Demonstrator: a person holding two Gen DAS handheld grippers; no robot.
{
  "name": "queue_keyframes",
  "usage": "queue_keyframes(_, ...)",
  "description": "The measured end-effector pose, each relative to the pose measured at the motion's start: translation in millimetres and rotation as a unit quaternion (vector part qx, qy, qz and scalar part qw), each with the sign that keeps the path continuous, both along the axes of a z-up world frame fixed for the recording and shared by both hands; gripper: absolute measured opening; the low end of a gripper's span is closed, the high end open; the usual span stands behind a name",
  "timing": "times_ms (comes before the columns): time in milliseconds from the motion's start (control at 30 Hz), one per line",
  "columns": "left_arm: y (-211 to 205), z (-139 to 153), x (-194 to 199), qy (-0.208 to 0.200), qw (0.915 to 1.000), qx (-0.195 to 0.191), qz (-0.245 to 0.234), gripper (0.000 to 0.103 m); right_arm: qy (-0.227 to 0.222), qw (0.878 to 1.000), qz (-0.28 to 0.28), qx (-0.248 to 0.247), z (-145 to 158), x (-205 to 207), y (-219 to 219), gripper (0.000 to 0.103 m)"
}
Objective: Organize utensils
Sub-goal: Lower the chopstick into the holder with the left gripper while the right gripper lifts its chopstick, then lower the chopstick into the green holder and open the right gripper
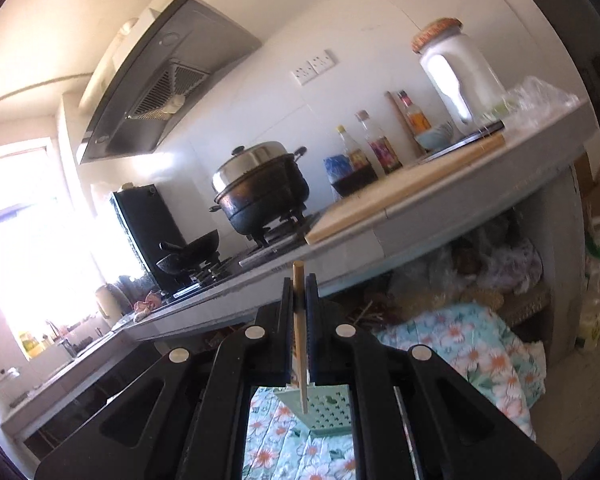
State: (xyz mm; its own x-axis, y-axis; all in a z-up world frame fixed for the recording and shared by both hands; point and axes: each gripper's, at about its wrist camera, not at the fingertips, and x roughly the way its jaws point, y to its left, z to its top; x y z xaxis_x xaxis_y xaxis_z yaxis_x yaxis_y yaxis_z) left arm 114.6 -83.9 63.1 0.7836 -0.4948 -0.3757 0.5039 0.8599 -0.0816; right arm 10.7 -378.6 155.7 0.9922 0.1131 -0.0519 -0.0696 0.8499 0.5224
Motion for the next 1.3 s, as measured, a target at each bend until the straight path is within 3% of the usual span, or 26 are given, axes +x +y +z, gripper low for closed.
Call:
queue_keyframes(167, 4.5, -21.4, -11.7, 0.02, 0.9998, 0.006, -0.001, 0.089, 0.002, 0.999, -0.006, -0.054, 23.6, 39.2, 17.0, 0.006)
queue_keyframes(467, 5.6, -29.1, -10.4, 0.026, 0.9997, -0.001, -0.004, 0.093, 0.018, 0.993, -0.023, -0.116, 26.9, 99.7, 46.4, 0.006)
queue_keyframes(733, 7.0, -33.1, -4.1, 0.038, 0.9992, -0.008, 0.012, 0.094, 0.059, 0.977, -0.051, -0.196, -23.2, 142.5, 85.9, 0.006)
queue_keyframes(900, 9.0, -36.7, -2.4, 0.048, 0.9986, -0.01, 0.019, 0.094, 0.089, 0.969, -0.011, -0.232, -51.2, 150.5, 102.4, 0.008)
queue_keyframes(967, 8.5, -37.9, -1.9, 0.048, 0.9985, -0.003, 0.024, 0.094, 0.086, 0.972, -0.001, -0.22, -48.2, 142.9, 99.4, 0.022)
queue_keyframes(1000, 8.4, -38.2, -1.6, 0.049, 0.9985, 0.0, 0.025, 0.094, 0.08, 0.975, 0.001, -0.208, -44.7, 136.0, 94.6, 0.035)
queue_keyframes(1133, 9.4, -37.0, -1.7, 0.049, 0.9982, 0.0, 0.034, 0.094, 0.058, 0.986, 0.005, -0.153, -31.9, 101.7, 69.8, 0.046)
queue_keyframes(1300, 5.9, -34.7, -2.6, 0.049, 0.9974, 0.012, 0.051, 0.094, 0.069, 0.989, -0.004, -0.129, -41.1, 59.9, 52.0, 0.062)
